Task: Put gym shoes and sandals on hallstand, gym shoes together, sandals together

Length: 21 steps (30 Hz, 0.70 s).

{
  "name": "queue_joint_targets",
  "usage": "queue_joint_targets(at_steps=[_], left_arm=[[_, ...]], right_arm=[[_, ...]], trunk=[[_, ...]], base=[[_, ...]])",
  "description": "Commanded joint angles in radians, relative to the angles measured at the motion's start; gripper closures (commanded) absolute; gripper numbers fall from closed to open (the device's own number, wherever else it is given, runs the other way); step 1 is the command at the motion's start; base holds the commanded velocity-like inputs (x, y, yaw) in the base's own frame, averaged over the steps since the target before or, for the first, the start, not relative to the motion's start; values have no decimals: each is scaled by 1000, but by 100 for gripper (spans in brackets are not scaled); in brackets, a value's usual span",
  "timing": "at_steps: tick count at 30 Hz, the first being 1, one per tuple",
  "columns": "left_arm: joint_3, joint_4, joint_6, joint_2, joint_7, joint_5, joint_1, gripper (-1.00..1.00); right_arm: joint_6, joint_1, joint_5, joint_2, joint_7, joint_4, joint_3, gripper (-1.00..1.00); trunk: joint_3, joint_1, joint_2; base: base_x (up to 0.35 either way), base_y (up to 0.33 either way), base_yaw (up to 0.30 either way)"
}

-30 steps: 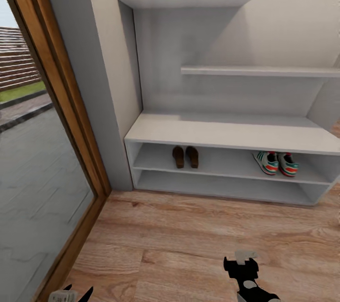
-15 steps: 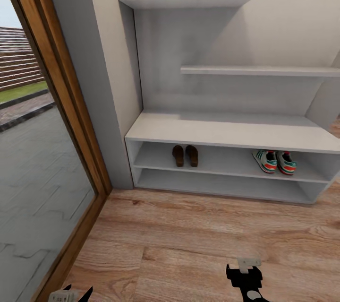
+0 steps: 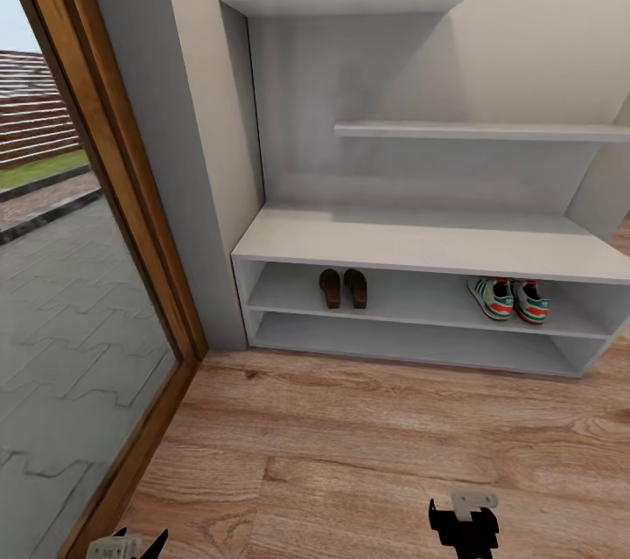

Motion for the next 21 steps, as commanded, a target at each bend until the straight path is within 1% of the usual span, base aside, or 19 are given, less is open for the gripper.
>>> queue_joint_targets(at_steps=[1,2,13,21], left_arm=[[9,0,-5,-1,-4,-10,-1,-100],[9,0,-5,-1,-4,-10,-1,-100],[9,1,-4,0,-2,-10,-1,-100],[9,14,-4,0,-2,-9,-1,-100]], right_arm=[[-2,0,10,-1,-5,1,-4,-100],[-2,1,10,-2,-5,1,-3,-100],[-1,11,15,0,-3,3,-2,-100],[0,59,16,0,-1,3,-2,-100]], trunk=[[-1,0,0],[-1,0,0],[34,-42,77],[59,-73,133]], base=[[0,0,0],[0,0,0],[0,0,0],[0,0,0]])
